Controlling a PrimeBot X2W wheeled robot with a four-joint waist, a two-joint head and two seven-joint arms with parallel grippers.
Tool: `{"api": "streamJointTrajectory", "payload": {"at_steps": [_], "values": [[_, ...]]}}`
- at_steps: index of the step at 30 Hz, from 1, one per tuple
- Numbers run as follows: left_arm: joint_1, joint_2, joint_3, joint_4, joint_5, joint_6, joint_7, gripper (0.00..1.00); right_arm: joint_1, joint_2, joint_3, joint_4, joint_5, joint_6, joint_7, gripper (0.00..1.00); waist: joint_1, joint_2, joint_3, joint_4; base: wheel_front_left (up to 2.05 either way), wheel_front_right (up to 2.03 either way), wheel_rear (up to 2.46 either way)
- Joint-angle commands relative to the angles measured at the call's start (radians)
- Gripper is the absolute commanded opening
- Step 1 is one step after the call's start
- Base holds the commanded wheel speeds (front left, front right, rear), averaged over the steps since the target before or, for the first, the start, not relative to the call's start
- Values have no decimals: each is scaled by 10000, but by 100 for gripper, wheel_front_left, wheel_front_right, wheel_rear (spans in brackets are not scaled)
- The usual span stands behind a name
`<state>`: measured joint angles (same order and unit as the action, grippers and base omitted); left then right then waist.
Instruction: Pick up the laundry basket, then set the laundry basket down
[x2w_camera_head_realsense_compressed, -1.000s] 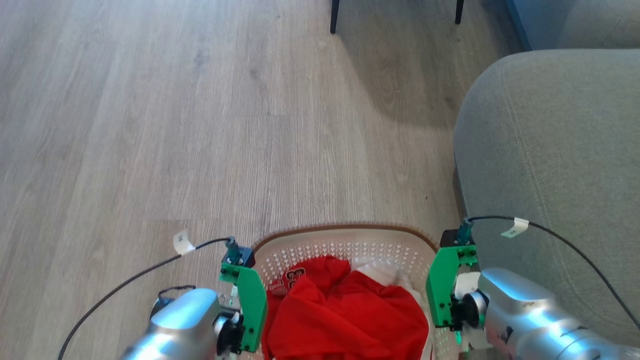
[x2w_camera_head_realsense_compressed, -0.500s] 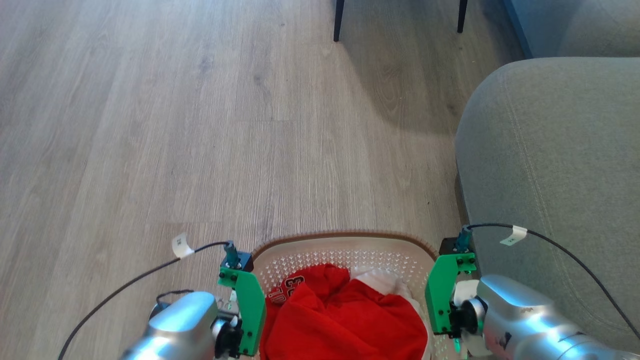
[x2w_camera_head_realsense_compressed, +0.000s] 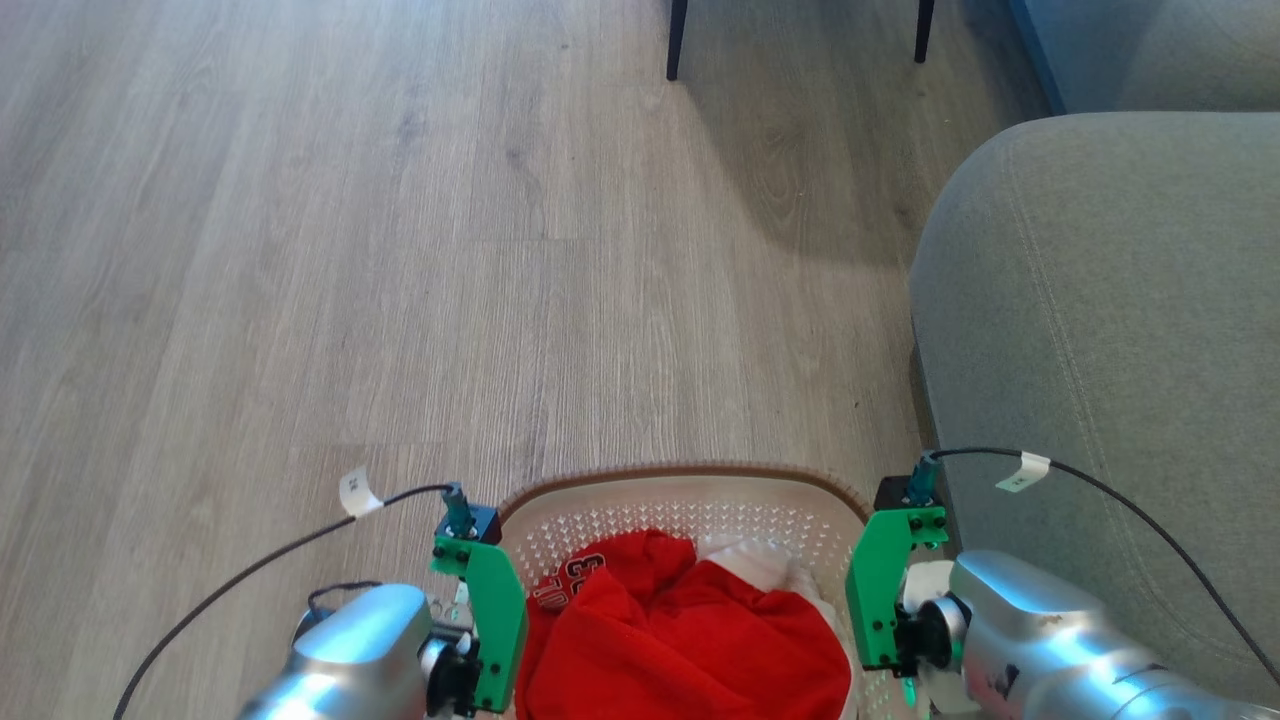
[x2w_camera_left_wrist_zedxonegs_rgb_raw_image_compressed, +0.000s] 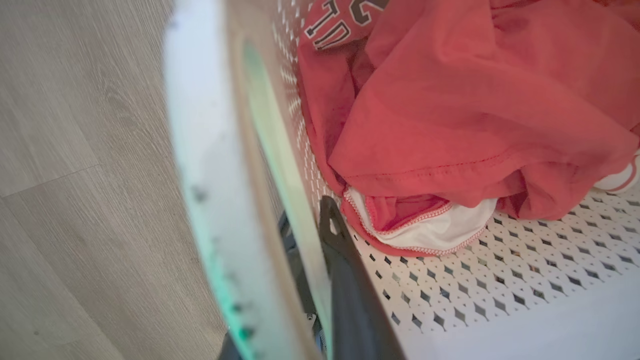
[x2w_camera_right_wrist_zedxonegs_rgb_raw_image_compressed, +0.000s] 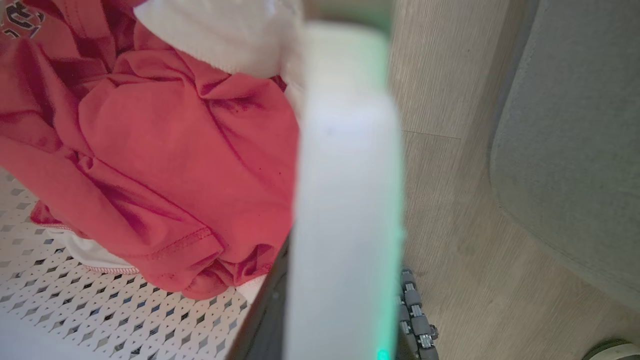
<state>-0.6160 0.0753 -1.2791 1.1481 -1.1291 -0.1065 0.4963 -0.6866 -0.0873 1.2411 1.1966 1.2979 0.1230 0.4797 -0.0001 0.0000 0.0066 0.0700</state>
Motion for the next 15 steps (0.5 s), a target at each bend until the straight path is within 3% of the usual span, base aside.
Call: {"api": "streamJointTrajectory", "payload": {"at_steps": [1,15], "values": [[-558,-29,-12,-160,111,-241,67,0,-353,256,156,-278,-48,77,-118,0,1,0,-1,-2,0,0,0],[-563,-71,-12,-158,147,-241,74,0,-375,270,214,-227,-42,77,-146,0,1,0,-35,20,0,0,0]]}}
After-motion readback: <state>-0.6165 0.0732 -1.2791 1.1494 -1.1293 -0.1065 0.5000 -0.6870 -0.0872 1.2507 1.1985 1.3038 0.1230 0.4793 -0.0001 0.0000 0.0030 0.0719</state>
